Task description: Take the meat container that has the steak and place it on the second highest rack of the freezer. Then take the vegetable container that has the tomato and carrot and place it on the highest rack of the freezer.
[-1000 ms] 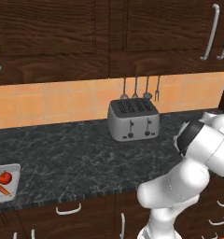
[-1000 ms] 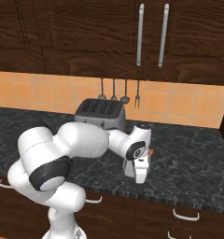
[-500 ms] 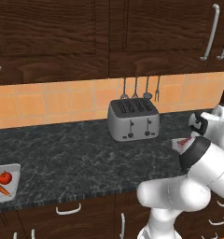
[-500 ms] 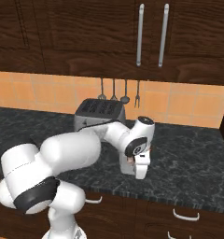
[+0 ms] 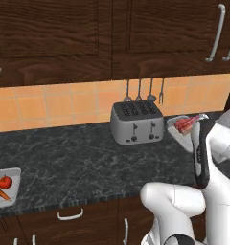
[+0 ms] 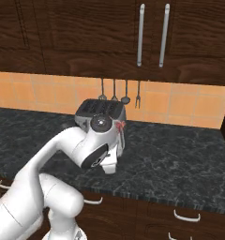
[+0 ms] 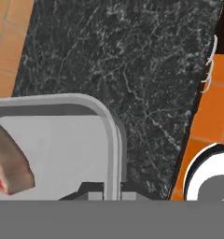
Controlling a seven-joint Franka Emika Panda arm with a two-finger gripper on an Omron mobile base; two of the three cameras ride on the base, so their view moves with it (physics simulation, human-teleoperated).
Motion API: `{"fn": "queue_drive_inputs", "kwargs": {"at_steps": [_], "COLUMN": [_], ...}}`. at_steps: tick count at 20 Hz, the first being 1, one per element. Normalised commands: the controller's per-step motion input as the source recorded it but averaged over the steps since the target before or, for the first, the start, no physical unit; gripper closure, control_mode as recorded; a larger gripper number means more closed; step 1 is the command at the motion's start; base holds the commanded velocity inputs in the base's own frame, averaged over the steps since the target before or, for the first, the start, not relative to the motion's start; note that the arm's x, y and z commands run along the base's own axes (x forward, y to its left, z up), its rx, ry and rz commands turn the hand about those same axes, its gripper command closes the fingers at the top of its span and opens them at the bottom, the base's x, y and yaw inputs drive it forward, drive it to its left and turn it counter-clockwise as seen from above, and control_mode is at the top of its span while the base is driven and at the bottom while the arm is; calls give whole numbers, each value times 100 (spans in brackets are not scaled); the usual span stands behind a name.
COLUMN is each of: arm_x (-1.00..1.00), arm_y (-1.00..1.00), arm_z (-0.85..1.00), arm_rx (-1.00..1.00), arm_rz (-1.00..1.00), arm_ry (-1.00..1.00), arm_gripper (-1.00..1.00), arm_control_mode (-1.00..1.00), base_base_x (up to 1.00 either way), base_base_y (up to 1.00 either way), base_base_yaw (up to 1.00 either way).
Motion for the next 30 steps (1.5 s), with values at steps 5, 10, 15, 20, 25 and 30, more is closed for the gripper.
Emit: {"fn": "queue_drive_inputs", "kwargs": {"at_steps": [5,10,15,20,25,30], "arm_x": [-59,-28,-47,-20,0,0], "arm_y": [100,99,36,15,0,0], "arm_z": [100,75,10,-8,0,0], "arm_rx": [-10,9,2,0,0,0], "arm_rz": [2,4,9,1,0,0], "arm_ry": [-10,2,0,0,0,0], "arm_gripper": [100,100,100,100,100,100], "arm_control_mode": [-100,-100,-100,100,100,100], "base_base_x": [0,0,0,-80,-95,-44], "base_base_y": [0,0,0,42,39,7], "base_base_yaw": [0,0,0,-19,-79,-92]}}
